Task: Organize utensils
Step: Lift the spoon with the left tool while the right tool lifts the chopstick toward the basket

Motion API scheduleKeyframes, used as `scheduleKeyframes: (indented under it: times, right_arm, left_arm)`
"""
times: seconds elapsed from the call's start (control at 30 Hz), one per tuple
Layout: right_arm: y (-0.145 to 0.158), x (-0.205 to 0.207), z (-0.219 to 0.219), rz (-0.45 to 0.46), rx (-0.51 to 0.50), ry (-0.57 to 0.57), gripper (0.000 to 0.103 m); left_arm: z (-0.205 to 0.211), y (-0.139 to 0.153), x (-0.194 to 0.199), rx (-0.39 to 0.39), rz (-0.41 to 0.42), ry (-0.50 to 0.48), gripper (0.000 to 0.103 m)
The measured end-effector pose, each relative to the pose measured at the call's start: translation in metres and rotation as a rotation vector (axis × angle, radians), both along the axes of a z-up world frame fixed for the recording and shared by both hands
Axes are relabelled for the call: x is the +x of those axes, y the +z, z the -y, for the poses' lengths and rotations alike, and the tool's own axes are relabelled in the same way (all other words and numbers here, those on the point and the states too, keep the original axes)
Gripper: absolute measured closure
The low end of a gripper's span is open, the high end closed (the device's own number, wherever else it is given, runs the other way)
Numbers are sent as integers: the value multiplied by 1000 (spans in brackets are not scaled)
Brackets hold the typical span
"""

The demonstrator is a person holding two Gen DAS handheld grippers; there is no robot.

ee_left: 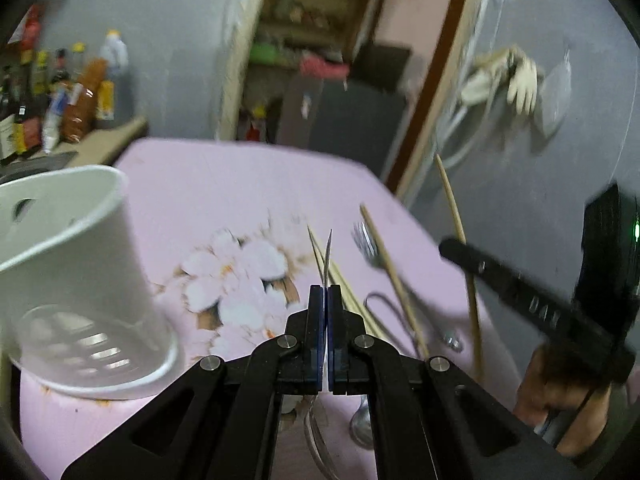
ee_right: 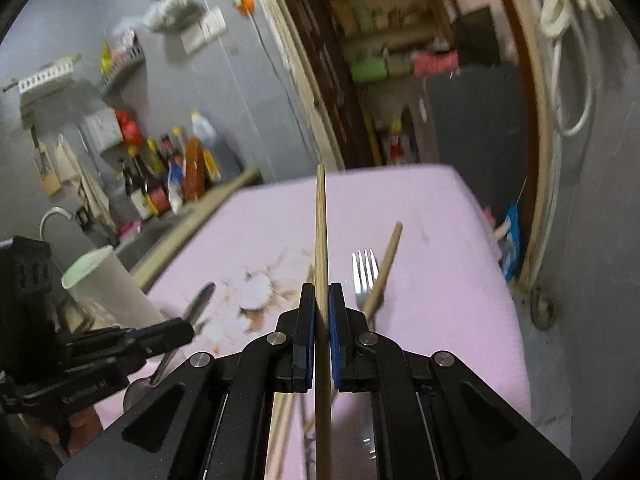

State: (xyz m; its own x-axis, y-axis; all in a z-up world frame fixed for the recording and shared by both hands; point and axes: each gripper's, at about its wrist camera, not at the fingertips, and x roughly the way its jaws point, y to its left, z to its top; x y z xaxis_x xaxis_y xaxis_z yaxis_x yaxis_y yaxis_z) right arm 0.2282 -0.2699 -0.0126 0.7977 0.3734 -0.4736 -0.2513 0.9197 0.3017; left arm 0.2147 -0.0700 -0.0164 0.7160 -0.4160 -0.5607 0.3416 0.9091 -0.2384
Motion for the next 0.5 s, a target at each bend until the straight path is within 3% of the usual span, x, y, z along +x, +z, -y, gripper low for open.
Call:
scheduleKeyframes:
  times: [0.23, 0.5]
  right_arm:
    - [20, -24, -32, 193, 18, -21, 99]
    - [63, -23, -70, 347, 75, 39, 99]
  left_arm:
    - [-23, 34, -31, -87, 216, 84, 103]
    - [-67, 79, -43, -166, 353, 168, 103]
